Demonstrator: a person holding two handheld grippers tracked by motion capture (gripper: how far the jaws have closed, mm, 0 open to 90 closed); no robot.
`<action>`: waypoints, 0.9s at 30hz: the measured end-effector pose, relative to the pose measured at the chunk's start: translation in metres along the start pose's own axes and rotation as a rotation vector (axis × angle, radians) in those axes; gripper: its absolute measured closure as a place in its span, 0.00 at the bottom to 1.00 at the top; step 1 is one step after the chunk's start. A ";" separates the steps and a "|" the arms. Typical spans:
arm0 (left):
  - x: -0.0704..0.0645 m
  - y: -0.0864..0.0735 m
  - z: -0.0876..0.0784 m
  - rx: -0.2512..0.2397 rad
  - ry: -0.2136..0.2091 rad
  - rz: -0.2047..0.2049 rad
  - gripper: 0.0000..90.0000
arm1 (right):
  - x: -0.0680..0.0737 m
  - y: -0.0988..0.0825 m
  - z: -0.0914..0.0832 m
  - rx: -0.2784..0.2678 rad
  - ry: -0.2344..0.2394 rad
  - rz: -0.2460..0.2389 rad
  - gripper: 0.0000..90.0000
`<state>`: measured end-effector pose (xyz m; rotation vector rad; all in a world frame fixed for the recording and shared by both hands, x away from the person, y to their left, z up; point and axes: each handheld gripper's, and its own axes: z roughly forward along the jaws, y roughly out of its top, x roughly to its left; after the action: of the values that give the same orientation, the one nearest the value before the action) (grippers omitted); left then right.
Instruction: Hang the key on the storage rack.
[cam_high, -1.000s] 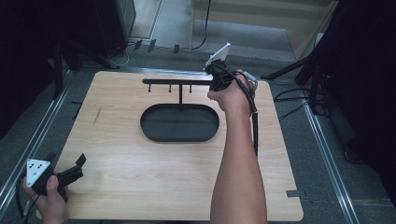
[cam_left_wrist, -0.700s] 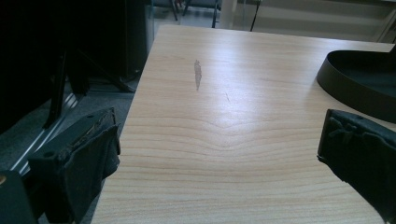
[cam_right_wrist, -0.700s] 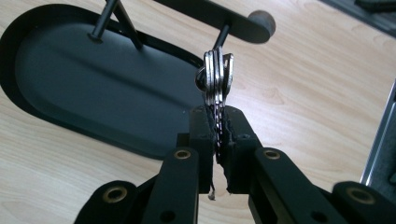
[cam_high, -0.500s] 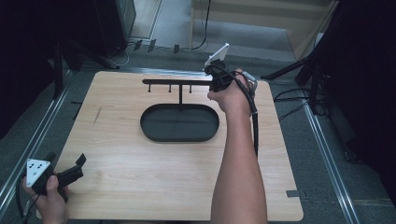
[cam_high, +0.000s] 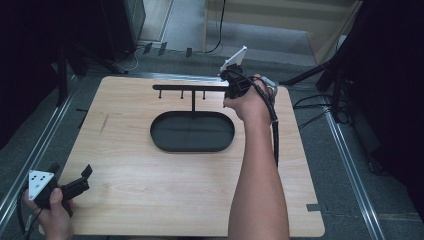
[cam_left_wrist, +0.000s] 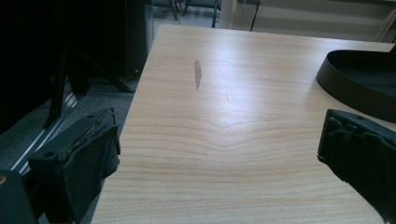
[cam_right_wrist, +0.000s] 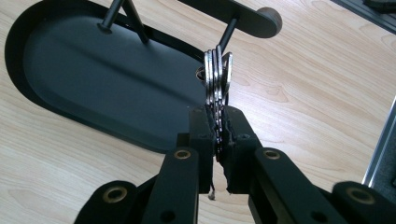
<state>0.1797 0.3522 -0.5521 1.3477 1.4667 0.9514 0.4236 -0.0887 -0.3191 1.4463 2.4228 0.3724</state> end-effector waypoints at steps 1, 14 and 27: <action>0.000 0.000 0.000 0.000 0.000 -0.001 0.00 | 0.000 0.000 0.000 -0.004 -0.001 0.001 0.93; 0.000 0.000 0.000 0.000 0.000 -0.002 0.00 | -0.001 0.000 -0.002 -0.030 0.004 0.002 0.93; 0.000 0.000 0.000 -0.001 0.000 -0.004 0.00 | 0.003 0.003 0.001 -0.075 -0.023 0.010 0.92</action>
<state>0.1798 0.3524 -0.5522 1.3442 1.4681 0.9494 0.4249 -0.0851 -0.3190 1.4236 2.3588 0.4417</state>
